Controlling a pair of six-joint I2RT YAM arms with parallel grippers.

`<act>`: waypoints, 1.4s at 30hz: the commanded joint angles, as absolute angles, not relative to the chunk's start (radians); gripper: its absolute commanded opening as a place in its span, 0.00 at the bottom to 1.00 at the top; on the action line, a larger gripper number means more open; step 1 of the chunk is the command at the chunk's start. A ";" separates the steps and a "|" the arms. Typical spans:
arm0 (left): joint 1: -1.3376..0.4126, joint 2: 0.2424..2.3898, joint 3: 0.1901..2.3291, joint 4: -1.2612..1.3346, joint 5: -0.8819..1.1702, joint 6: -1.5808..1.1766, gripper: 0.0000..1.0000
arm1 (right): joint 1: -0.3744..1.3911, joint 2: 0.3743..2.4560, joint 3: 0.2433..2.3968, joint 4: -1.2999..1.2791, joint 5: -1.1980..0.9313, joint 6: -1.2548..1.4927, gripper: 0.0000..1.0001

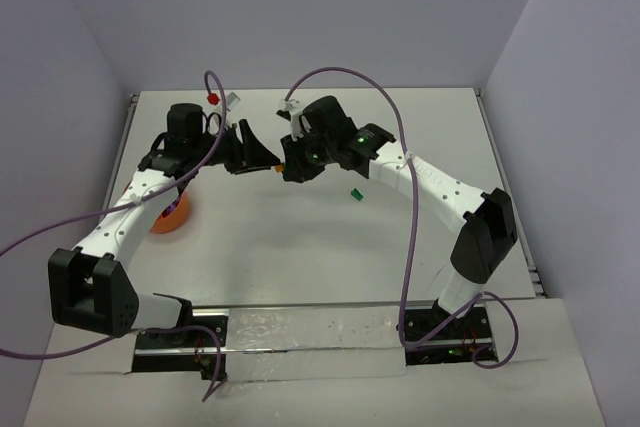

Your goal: Sort the legos into containers by color

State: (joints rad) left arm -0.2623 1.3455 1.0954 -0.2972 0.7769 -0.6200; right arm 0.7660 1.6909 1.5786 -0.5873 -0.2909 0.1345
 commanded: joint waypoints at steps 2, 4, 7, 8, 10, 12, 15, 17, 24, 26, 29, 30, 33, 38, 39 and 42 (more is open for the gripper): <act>-0.271 1.360 1.108 -0.249 0.808 -0.633 0.57 | 0.779 1.685 1.634 -0.569 -0.272 0.115 0.00; -0.276 1.359 1.099 -0.244 0.808 -0.636 0.56 | 0.781 1.686 1.637 -0.568 -0.272 0.115 0.00; -0.282 1.355 1.086 -0.233 0.808 -0.644 0.55 | 0.785 1.689 1.645 -0.570 -0.273 0.114 0.00; -0.282 1.355 1.085 -0.231 0.811 -0.644 0.54 | 0.788 1.689 1.647 -0.572 -0.273 0.111 0.00; -0.282 1.352 1.085 -0.233 0.810 -0.643 0.52 | 0.790 1.689 1.646 -0.572 -0.269 0.110 0.00; -0.282 1.352 1.085 -0.233 0.812 -0.640 0.45 | 0.789 1.690 1.646 -0.572 -0.267 0.109 0.00; -0.282 1.353 1.077 -0.227 0.819 -0.641 0.37 | 0.790 1.690 1.646 -0.569 -0.264 0.112 0.00; -0.282 1.352 1.075 -0.230 0.820 -0.637 0.29 | 0.790 1.688 1.645 -0.570 -0.260 0.110 0.00; -0.277 1.348 1.082 -0.267 0.809 -0.613 0.03 | 0.790 1.680 1.626 -0.565 -0.208 0.122 0.00; -0.264 1.340 1.085 -0.292 0.800 -0.591 0.00 | 0.788 1.677 1.615 -0.565 -0.175 0.132 0.00; -0.238 1.323 1.086 -0.335 0.789 -0.558 0.00 | 0.781 1.668 1.600 -0.561 -0.140 0.146 0.00; -0.224 1.318 1.087 -0.353 0.785 -0.543 0.00 | 0.778 1.665 1.596 -0.561 -0.134 0.153 0.00; -0.194 1.304 1.091 -0.441 0.768 -0.461 0.00 | 0.756 1.658 1.586 -0.558 -0.143 0.166 0.00; -0.130 1.263 1.082 -0.568 0.760 -0.274 0.00 | 0.717 1.643 1.577 -0.543 -0.203 0.182 0.00; -0.121 1.252 1.081 -0.578 0.770 -0.246 0.00 | 0.715 1.645 1.578 -0.542 -0.214 0.182 0.00; -0.090 1.238 1.115 -0.664 0.762 -0.121 0.00 | 0.713 1.650 1.578 -0.547 -0.231 0.176 0.00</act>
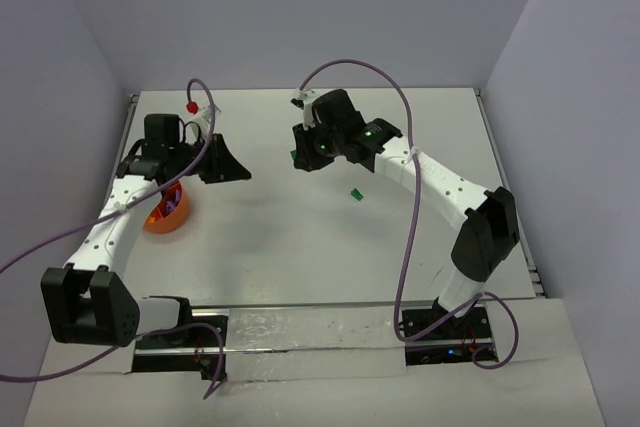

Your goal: Sort the legos into containers by color

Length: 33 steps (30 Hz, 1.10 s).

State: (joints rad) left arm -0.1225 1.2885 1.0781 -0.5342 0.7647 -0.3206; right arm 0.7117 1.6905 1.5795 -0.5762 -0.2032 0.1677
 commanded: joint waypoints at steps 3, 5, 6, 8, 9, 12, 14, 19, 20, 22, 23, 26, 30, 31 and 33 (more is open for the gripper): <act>-0.004 1.231 1.181 -0.856 0.663 0.088 0.00 | 0.714 1.655 1.569 -0.554 -0.258 0.164 0.00; 0.083 1.182 1.173 -0.942 0.618 0.259 0.00 | 0.715 1.659 1.562 -0.554 -0.267 0.160 0.00; 0.132 1.165 1.156 -0.990 0.591 0.308 0.00 | 0.715 1.661 1.558 -0.552 -0.271 0.160 0.00; 0.182 1.115 1.132 -1.033 0.508 0.410 0.00 | 0.714 1.662 1.548 -0.549 -0.272 0.156 0.00; 0.209 1.096 1.120 -1.041 0.485 0.439 0.00 | 0.715 1.664 1.545 -0.550 -0.272 0.153 0.00; 0.283 1.061 1.098 -1.049 0.464 0.484 0.00 | 0.715 1.667 1.543 -0.555 -0.276 0.141 0.00; 0.349 1.045 1.091 -1.058 0.473 0.522 0.00 | 0.715 1.670 1.541 -0.559 -0.285 0.133 0.00; 0.430 1.065 1.059 -1.030 0.431 0.532 0.00 | 0.716 1.683 1.543 -0.564 -0.304 0.127 0.00; 0.440 1.067 1.052 -1.020 0.426 0.532 0.00 | 0.715 1.686 1.547 -0.565 -0.309 0.127 0.00; 0.454 1.080 1.032 -0.979 0.404 0.516 0.00 | 0.716 1.693 1.560 -0.568 -0.319 0.126 0.00; 0.454 1.080 1.028 -0.979 0.394 0.515 0.00 | 0.716 1.697 1.560 -0.569 -0.319 0.126 0.00; 0.456 1.112 1.018 -0.926 0.362 0.495 0.00 | 0.715 1.705 1.571 -0.576 -0.332 0.119 0.00; 0.457 1.140 1.012 -0.872 0.329 0.482 0.00 | 0.715 1.704 1.568 -0.576 -0.348 0.120 0.00; 0.456 1.146 1.007 -0.854 0.316 0.483 0.00 | 0.715 1.702 1.564 -0.573 -0.352 0.120 0.00; 0.456 1.149 0.997 -0.815 0.294 0.478 0.00 | 0.715 1.697 1.557 -0.566 -0.357 0.118 0.00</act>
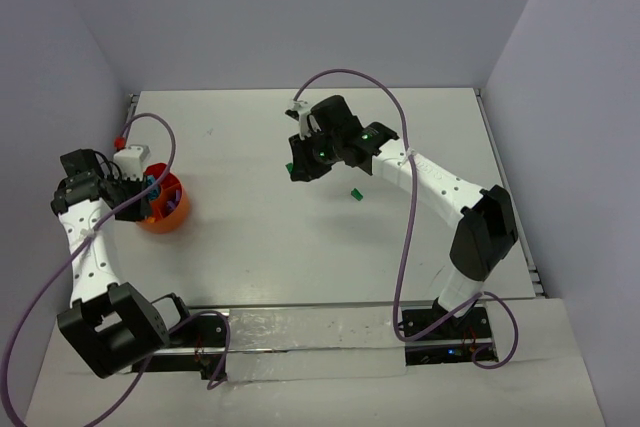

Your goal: Sort the legos into containers by color

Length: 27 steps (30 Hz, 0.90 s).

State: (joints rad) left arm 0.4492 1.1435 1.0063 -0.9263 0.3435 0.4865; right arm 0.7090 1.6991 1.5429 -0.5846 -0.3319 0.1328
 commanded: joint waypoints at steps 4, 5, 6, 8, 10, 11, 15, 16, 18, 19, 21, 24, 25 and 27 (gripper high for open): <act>0.457 1.156 0.962 -0.736 0.281 0.469 0.00 | 0.715 1.698 1.551 -0.565 -0.365 0.118 0.00; 0.457 1.161 0.957 -0.729 0.282 0.467 0.00 | 0.715 1.698 1.550 -0.565 -0.365 0.118 0.00; 0.457 1.167 0.952 -0.724 0.281 0.462 0.00 | 0.715 1.698 1.550 -0.566 -0.365 0.118 0.00; 0.457 1.174 0.943 -0.714 0.277 0.458 0.00 | 0.715 1.696 1.551 -0.568 -0.365 0.115 0.00; 0.456 1.182 0.930 -0.696 0.265 0.456 0.00 | 0.715 1.695 1.552 -0.569 -0.363 0.115 0.00; 0.456 1.185 0.927 -0.690 0.259 0.454 0.00 | 0.715 1.696 1.552 -0.569 -0.363 0.114 0.00; 0.456 1.190 0.913 -0.656 0.251 0.438 0.03 | 0.715 1.700 1.555 -0.570 -0.365 0.118 0.00; 0.457 1.190 0.908 -0.646 0.250 0.433 0.06 | 0.715 1.700 1.555 -0.568 -0.365 0.118 0.00; 0.456 1.193 0.896 -0.622 0.255 0.427 0.15 | 0.715 1.701 1.556 -0.565 -0.367 0.122 0.00; 0.456 1.194 0.892 -0.619 0.260 0.424 0.20 | 0.715 1.703 1.557 -0.567 -0.369 0.123 0.00; 0.456 1.197 0.893 -0.620 0.264 0.423 0.30 | 0.715 1.703 1.559 -0.569 -0.371 0.121 0.00; 0.456 1.192 0.897 -0.623 0.261 0.423 0.45 | 0.716 1.703 1.555 -0.568 -0.373 0.121 0.00; 0.457 1.190 0.899 -0.623 0.261 0.423 0.47 | 0.716 1.703 1.555 -0.569 -0.373 0.123 0.00; 0.456 1.184 0.905 -0.635 0.271 0.428 0.51 | 0.716 1.706 1.555 -0.569 -0.374 0.123 0.00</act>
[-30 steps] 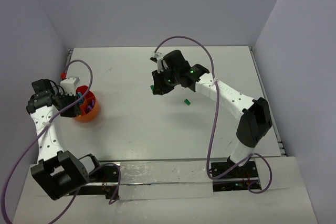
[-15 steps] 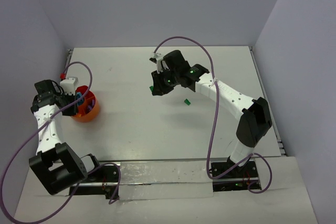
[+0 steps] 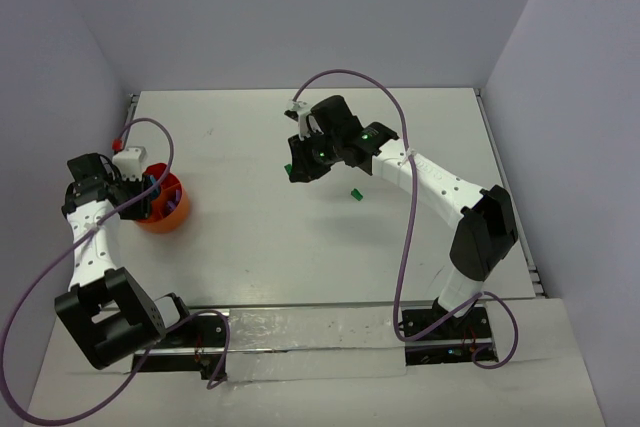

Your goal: Sort the legos into containers by color

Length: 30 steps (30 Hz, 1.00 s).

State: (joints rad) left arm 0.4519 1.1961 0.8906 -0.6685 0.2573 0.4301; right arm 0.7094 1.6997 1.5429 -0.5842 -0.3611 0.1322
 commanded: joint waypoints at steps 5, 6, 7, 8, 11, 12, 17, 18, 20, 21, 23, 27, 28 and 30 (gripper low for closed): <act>0.458 1.151 0.945 -0.703 0.307 0.454 0.53 | 0.715 1.704 1.559 -0.571 -0.378 0.117 0.00; 0.460 1.136 0.966 -0.735 0.328 0.475 0.52 | 0.715 1.701 1.558 -0.570 -0.388 0.112 0.00; 0.465 1.117 0.990 -0.778 0.370 0.504 0.51 | 0.715 1.699 1.556 -0.568 -0.403 0.107 0.00; 0.475 1.099 1.014 -0.826 0.447 0.535 0.50 | 0.715 1.695 1.552 -0.561 -0.421 0.100 0.00; 0.476 1.051 1.105 -0.989 0.615 0.640 0.52 | 0.716 1.678 1.525 -0.526 -0.523 0.083 0.00; 0.473 1.063 1.161 -1.088 0.714 0.673 0.55 | 0.716 1.674 1.514 -0.515 -0.567 0.073 0.00; 0.446 1.183 1.278 -1.375 1.103 0.844 0.60 | 0.715 1.728 1.554 -0.507 -0.981 0.058 0.00; 0.429 1.170 1.273 -1.374 1.134 0.866 0.60 | 0.716 1.755 1.574 -0.517 -1.073 0.062 0.00; 0.376 1.144 1.258 -1.362 1.173 0.907 0.61 | 0.719 1.796 1.595 -0.527 -1.192 0.074 0.00; 0.322 1.117 1.242 -1.334 1.184 0.897 0.60 | 0.721 1.813 1.607 -0.526 -1.228 0.081 0.00; 0.253 1.072 1.216 -1.259 1.195 0.862 0.60 | 0.726 1.836 1.620 -0.522 -1.283 0.100 0.00; 0.136 0.994 1.155 -1.147 1.223 0.835 0.61 | 0.728 1.854 1.619 -0.459 -1.316 0.176 0.00; 0.099 0.978 1.147 -1.112 1.213 0.810 0.61 | 0.729 1.854 1.611 -0.445 -1.285 0.197 0.00; 0.044 0.983 1.148 -1.086 1.203 0.751 0.62 | 0.729 1.847 1.597 -0.422 -1.248 0.212 0.00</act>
